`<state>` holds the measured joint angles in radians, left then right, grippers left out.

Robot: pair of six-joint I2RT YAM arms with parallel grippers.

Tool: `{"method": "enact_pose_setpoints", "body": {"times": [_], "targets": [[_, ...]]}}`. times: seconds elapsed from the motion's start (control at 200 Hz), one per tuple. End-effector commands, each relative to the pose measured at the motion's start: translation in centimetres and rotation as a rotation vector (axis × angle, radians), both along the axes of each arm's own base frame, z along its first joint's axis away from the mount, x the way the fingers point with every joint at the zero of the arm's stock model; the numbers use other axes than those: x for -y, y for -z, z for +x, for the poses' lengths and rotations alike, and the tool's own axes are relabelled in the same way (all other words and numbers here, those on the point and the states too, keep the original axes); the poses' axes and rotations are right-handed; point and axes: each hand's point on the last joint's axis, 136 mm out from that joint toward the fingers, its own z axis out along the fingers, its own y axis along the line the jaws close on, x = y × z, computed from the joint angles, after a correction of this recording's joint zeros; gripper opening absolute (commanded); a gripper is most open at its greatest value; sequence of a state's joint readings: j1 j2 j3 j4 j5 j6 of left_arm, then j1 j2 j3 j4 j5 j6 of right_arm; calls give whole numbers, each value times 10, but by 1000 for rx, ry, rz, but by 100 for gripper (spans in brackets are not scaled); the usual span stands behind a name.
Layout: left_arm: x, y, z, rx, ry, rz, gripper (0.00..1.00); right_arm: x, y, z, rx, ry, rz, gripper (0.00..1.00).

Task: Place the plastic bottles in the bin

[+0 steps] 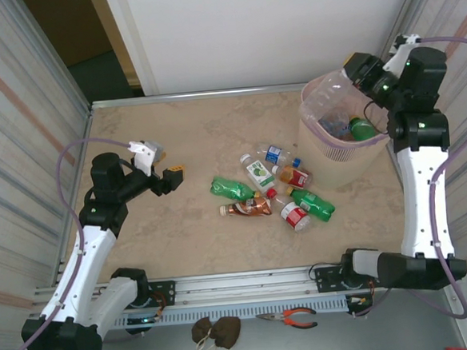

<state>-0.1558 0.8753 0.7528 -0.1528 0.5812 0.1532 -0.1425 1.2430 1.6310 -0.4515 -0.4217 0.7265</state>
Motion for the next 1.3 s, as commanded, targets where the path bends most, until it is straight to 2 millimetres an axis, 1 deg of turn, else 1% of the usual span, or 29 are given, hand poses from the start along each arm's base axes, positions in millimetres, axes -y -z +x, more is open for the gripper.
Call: {"method": "enact_pose_setpoints", "body": {"times": [0.0, 0.115, 0.175, 0.276, 0.396, 0.456, 0.536, 0.746, 0.832, 0.947, 1.022, 1.192, 1.298], "targets": [[-4, -3, -1, 14, -14, 8, 76, 15, -24, 6, 93, 10, 87, 24], [-5, -2, -1, 16, -19, 12, 76, 41, -14, 14, 87, 87, 96, 23], [-5, -2, -1, 17, -21, 13, 76, 51, -8, 19, 81, 114, 102, 23], [-5, -1, 0, 14, -19, 12, 76, 57, 6, 29, 54, 132, 99, 23], [-5, -1, 0, 12, -19, 17, 77, 58, 35, 43, -7, 134, 65, 22], [-6, 0, 0, 9, -24, 19, 77, 54, 50, 49, -35, 118, 51, 22], [-6, 0, 0, 11, -25, 17, 77, 43, 66, 55, -67, 87, 24, 22], [-4, 2, 1, -1, -18, 16, 77, 17, 105, 69, -141, 60, -85, 22], [-5, 3, 1, -5, -19, 17, 77, 3, 122, 74, -165, 48, -155, 22], [-4, 3, 1, -8, -16, 16, 77, -11, 140, 79, -193, 31, -218, 22], [-4, 3, 0, -9, -15, 15, 77, -16, 152, 81, -206, 34, -274, 22], [-4, 3, 0, -10, -12, 14, 77, -30, 190, 86, -252, -8, -338, 22], [-4, 4, -1, -14, -12, 15, 77, -38, 209, 87, -272, -33, -380, 22]]}}
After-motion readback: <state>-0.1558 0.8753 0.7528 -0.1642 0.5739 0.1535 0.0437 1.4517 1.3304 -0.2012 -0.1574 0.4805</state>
